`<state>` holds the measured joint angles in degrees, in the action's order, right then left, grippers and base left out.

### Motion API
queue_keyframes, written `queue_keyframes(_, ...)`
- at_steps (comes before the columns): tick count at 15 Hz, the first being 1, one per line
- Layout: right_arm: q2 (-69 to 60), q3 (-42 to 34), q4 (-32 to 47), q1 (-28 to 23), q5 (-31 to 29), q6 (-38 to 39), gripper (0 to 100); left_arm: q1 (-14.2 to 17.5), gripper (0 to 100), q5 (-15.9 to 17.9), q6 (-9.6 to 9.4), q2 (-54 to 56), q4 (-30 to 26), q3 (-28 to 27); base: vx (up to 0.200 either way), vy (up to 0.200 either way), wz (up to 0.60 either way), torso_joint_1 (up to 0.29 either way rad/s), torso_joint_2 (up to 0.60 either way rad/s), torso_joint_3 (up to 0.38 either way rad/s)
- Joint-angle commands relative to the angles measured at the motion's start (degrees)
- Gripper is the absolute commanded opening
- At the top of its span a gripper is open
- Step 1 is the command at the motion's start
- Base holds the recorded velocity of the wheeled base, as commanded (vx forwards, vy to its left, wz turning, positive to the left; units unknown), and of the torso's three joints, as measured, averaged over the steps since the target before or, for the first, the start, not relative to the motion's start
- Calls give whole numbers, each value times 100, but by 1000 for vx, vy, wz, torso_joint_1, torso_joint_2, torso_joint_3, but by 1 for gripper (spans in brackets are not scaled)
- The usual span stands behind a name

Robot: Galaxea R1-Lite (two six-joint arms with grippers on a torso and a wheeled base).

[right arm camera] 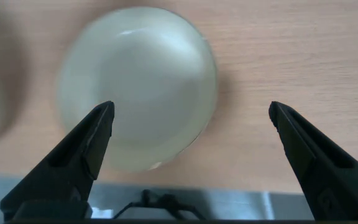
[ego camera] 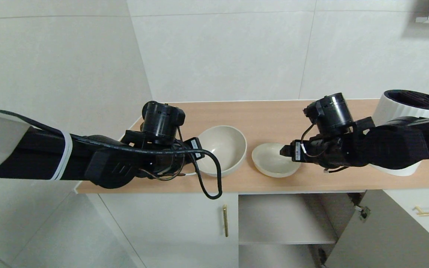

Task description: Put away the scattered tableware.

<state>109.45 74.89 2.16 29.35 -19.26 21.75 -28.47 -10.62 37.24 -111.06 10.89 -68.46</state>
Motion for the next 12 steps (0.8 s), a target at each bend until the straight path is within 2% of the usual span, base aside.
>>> queue_keyframes(1, 402, 87, -5, 0, -51, -4, 100, -1, 0, -2, 2, 40, 1, 8, 0, 0, 0, 0, 0, 0)
queue_keyframes(11, 666, 237, -5, -149, -60, 14, 100, -1, 0, -2, 2, 111, 1, 44, 0, 0, 0, 0, 0, 0)
queue_keyframes(12, 666, 237, -5, -149, -60, 14, 0, -1, 0, -2, 2, 119, 1, 44, 0, 0, 0, 0, 0, 0)
